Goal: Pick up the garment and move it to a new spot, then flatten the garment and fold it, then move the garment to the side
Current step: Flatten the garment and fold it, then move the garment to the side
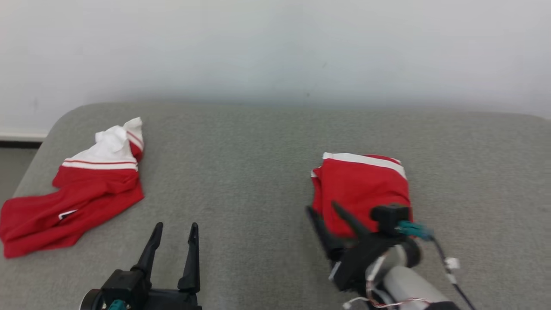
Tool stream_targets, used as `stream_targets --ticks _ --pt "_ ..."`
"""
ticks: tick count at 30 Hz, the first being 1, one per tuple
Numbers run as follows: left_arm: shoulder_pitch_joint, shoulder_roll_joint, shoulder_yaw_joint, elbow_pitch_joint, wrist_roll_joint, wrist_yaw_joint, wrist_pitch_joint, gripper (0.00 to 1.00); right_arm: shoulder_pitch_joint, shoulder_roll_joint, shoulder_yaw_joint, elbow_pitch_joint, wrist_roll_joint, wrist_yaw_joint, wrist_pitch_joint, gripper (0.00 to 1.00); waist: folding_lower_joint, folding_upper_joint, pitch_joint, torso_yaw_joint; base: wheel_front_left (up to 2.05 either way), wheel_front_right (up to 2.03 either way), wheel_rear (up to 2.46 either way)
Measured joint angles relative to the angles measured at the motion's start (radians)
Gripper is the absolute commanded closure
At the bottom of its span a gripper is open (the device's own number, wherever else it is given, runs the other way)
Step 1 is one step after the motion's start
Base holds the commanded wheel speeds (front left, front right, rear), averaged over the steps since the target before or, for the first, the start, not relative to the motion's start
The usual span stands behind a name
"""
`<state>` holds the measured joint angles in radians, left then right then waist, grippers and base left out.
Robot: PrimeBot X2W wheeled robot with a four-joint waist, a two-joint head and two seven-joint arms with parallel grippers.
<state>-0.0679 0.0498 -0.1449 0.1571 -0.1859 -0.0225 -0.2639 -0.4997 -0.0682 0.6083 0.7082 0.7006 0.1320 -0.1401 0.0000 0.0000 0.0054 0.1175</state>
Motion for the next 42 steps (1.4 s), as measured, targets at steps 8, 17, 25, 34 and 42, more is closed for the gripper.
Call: stream_targets --ticks 8,17,25,34,42 --pt "0.013 0.000 0.054 0.011 -0.009 0.013 0.000 0.00 0.153 -0.134 -0.243 -0.195 -0.100 0.000 -0.102 0.00 0.0000 0.0000 -0.054 -0.096 0.00 0.00 0.00" --pt "0.017 0.000 0.101 0.046 -0.009 0.007 0.000 0.00 0.293 -0.166 -0.427 -0.304 -0.242 0.000 -0.048 0.00 -0.0001 0.0000 -0.101 -0.165 0.00 0.00 0.00" --pt "0.056 0.000 0.153 0.110 0.011 -0.005 0.000 0.00 0.385 -0.133 -0.530 -0.332 -0.316 0.000 -0.001 0.00 -0.0001 0.0000 -0.125 -0.171 0.00 0.00 0.00" --pt "0.088 0.001 0.193 0.129 0.018 -0.022 0.000 0.00 0.417 -0.091 -0.575 -0.379 -0.336 0.000 0.053 0.00 0.0000 0.0000 -0.124 -0.157 0.00 0.00 0.00" --pt "0.087 0.000 0.195 0.129 0.025 -0.029 0.000 0.00 0.431 -0.070 -0.602 -0.403 -0.334 0.000 0.078 0.00 0.0000 0.0000 -0.115 -0.146 0.00 0.00 0.00"
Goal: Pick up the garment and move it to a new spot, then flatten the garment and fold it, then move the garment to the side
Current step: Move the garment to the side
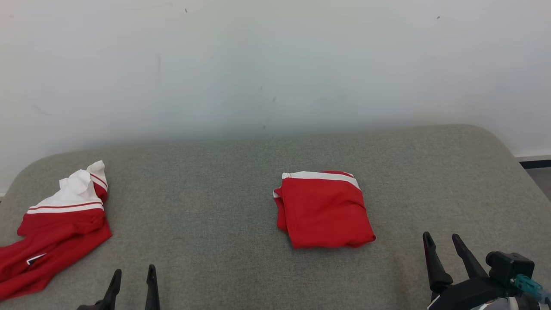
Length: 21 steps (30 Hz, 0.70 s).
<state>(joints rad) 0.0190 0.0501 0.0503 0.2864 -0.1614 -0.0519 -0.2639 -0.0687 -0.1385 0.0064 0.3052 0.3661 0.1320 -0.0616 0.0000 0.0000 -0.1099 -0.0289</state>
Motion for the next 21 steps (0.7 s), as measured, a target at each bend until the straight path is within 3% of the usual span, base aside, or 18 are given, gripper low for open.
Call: stream_targets --ticks 6,11,21 --pt "-0.012 0.000 -0.029 -0.011 0.002 0.000 0.000 0.00 -0.009 0.004 -0.021 -0.011 -0.007 0.000 0.035 0.00 0.0001 0.0000 0.016 0.016 0.00 0.00 0.00" --pt "-0.025 0.000 -0.071 -0.036 0.003 -0.002 0.000 0.00 -0.107 -0.017 -0.038 0.005 -0.008 0.000 0.114 0.00 0.0001 0.0000 0.036 0.051 0.00 0.00 0.00" --pt "-0.067 0.000 -0.153 -0.103 -0.016 -0.011 0.000 0.00 -0.376 -0.034 -0.157 0.285 -0.011 0.000 0.375 0.00 0.0002 0.0000 0.104 0.176 0.00 0.00 0.00"
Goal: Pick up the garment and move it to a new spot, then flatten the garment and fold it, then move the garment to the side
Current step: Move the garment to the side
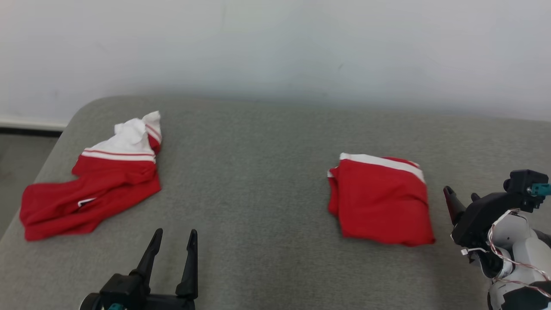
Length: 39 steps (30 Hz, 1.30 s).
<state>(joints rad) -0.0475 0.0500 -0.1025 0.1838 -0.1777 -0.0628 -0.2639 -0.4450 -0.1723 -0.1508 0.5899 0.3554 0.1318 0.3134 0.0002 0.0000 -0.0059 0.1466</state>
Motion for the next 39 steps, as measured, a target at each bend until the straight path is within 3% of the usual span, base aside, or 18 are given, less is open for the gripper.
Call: stream_targets --ticks 12,14,15,16,17,25,32,39 --pt "-0.033 0.000 -0.035 -0.041 -0.005 0.010 0.000 0.00 -0.150 0.001 -0.132 0.293 -0.096 0.000 0.087 0.00 0.0001 0.0001 0.139 0.137 0.00 0.00 0.00" --pt "-0.035 0.001 -0.037 -0.041 -0.007 0.015 0.000 0.00 -0.173 -0.002 -0.128 0.311 -0.098 0.000 0.120 0.59 -0.0002 -0.0001 0.156 0.148 0.00 0.00 0.00" --pt "-0.035 0.000 -0.038 -0.041 -0.007 0.018 0.000 0.00 -0.179 -0.007 -0.115 0.315 -0.103 -0.002 0.136 0.59 -0.0002 -0.0001 0.163 0.151 0.00 0.00 0.00" --pt "-0.035 0.000 -0.038 -0.041 -0.008 0.019 0.000 0.00 -0.186 -0.013 -0.094 0.315 -0.105 -0.003 0.150 0.86 -0.0002 -0.0001 0.169 0.153 0.00 0.00 0.00" --pt "-0.035 0.000 -0.040 -0.042 -0.008 0.019 0.000 0.00 -0.190 -0.020 -0.071 0.313 -0.110 -0.002 0.159 1.00 -0.0002 -0.0001 0.174 0.153 0.00 0.00 0.00" --pt "-0.040 0.000 -0.012 -0.089 -0.006 0.027 0.000 0.00 -0.201 -0.094 0.203 0.229 -0.136 0.003 0.207 1.00 -0.0001 0.0000 0.190 0.085 0.00 0.00 0.00" --pt "-0.086 0.002 0.026 -0.166 0.041 0.002 0.000 0.00 -0.278 -0.293 0.577 0.096 -0.121 0.000 0.174 1.00 0.0000 0.0002 0.219 -0.059 0.00 0.00 0.00" --pt "-0.152 0.013 0.021 -0.259 0.092 -0.017 0.000 0.00 -0.388 -0.429 0.688 0.092 -0.096 0.000 0.051 1.00 0.0000 0.0002 0.284 -0.195 0.00 0.00 0.00"
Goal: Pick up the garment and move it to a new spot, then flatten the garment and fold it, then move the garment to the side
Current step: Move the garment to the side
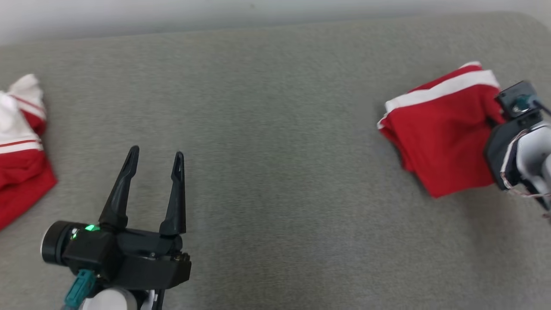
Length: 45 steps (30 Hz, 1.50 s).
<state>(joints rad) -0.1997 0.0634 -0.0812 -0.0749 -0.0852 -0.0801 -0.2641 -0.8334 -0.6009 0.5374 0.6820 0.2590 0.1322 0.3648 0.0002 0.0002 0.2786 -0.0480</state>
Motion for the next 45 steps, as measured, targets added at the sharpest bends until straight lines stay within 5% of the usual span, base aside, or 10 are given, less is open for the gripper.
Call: stream_targets --ticks 10,19,20,21,32,45 --pt "-0.055 0.040 -0.049 -0.037 0.038 -0.026 0.000 0.00 -0.108 -0.101 -0.033 0.100 -0.039 0.000 -0.240 1.00 0.0001 0.0001 0.129 -0.139 0.00 0.00 0.00" --pt "-0.074 0.052 -0.057 -0.046 0.047 -0.026 0.000 0.00 -0.157 -0.070 -0.084 0.178 -0.068 0.000 -0.328 1.00 0.0000 0.0000 0.224 -0.204 0.00 0.00 0.00" --pt "-0.077 0.051 -0.059 -0.045 0.047 -0.026 0.000 0.00 -0.157 -0.068 -0.095 0.188 -0.071 0.000 -0.333 0.05 0.0000 0.0001 0.227 -0.205 0.00 0.00 0.00" --pt "-0.078 0.049 -0.059 -0.042 0.045 -0.025 0.000 0.00 -0.157 -0.065 -0.105 0.196 -0.083 0.000 -0.339 0.00 0.0001 0.0001 0.227 -0.204 0.00 0.00 0.00" --pt "-0.019 0.014 -0.043 0.025 -0.007 0.004 0.000 0.00 -0.040 0.054 -0.156 0.188 -0.066 0.000 -0.475 0.00 -0.0002 -0.0001 0.132 -0.172 0.00 0.00 0.00" --pt "0.191 0.002 0.068 0.142 -0.048 0.035 0.000 0.00 0.332 0.262 -0.222 -0.060 0.112 0.000 -0.612 0.00 -0.0005 -0.0004 -0.139 -0.078 0.00 0.00 0.00"
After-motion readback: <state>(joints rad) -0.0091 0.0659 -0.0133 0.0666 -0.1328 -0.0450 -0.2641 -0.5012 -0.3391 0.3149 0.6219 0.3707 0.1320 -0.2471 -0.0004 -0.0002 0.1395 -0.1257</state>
